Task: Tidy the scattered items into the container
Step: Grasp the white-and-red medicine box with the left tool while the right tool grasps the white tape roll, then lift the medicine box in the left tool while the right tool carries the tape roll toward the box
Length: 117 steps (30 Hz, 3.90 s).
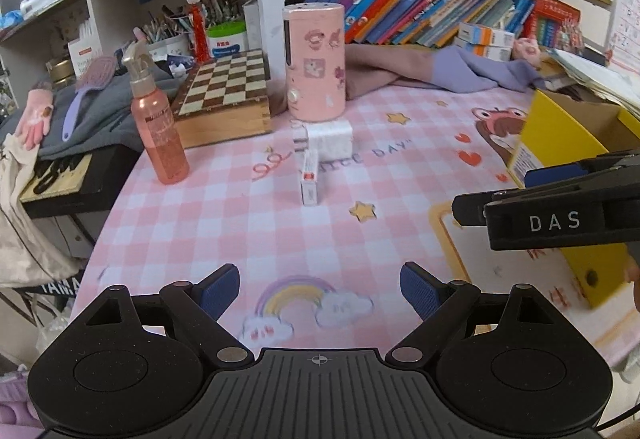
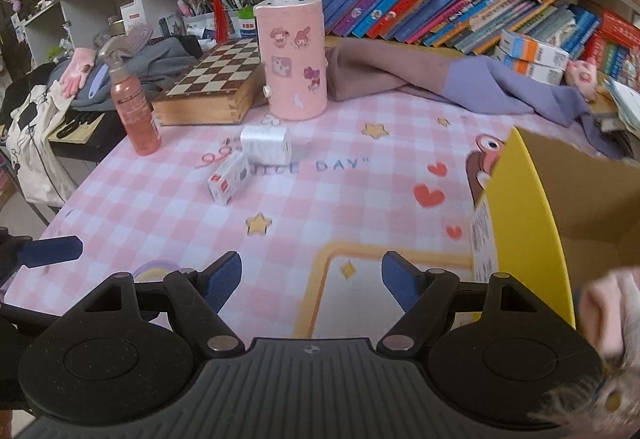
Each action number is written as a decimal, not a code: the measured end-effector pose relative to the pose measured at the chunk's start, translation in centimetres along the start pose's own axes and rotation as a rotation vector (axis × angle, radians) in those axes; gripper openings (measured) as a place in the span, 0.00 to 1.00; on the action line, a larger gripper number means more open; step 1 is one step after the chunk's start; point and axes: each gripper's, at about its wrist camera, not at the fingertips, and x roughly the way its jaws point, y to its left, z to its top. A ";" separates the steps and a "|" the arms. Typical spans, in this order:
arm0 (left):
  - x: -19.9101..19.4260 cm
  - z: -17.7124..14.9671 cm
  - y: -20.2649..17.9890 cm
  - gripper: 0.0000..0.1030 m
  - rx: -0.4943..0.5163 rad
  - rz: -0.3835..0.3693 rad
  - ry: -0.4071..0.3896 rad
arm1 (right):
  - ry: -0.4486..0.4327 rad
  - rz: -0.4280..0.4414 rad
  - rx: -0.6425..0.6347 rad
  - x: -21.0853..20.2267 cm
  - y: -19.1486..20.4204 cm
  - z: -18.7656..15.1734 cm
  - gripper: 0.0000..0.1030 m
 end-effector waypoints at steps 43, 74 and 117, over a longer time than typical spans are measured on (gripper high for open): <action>10.5 3.3 4.8 0.13 -0.073 0.034 0.069 | 0.067 0.025 -0.015 18.1 4.7 9.2 0.72; 4.4 3.3 3.5 0.13 -0.101 -0.036 -0.014 | -0.018 0.045 0.019 7.8 2.4 7.3 0.52; -13.5 -5.7 2.7 0.13 -0.095 -0.171 -0.141 | -0.106 0.016 0.073 -13.1 5.2 -7.6 0.52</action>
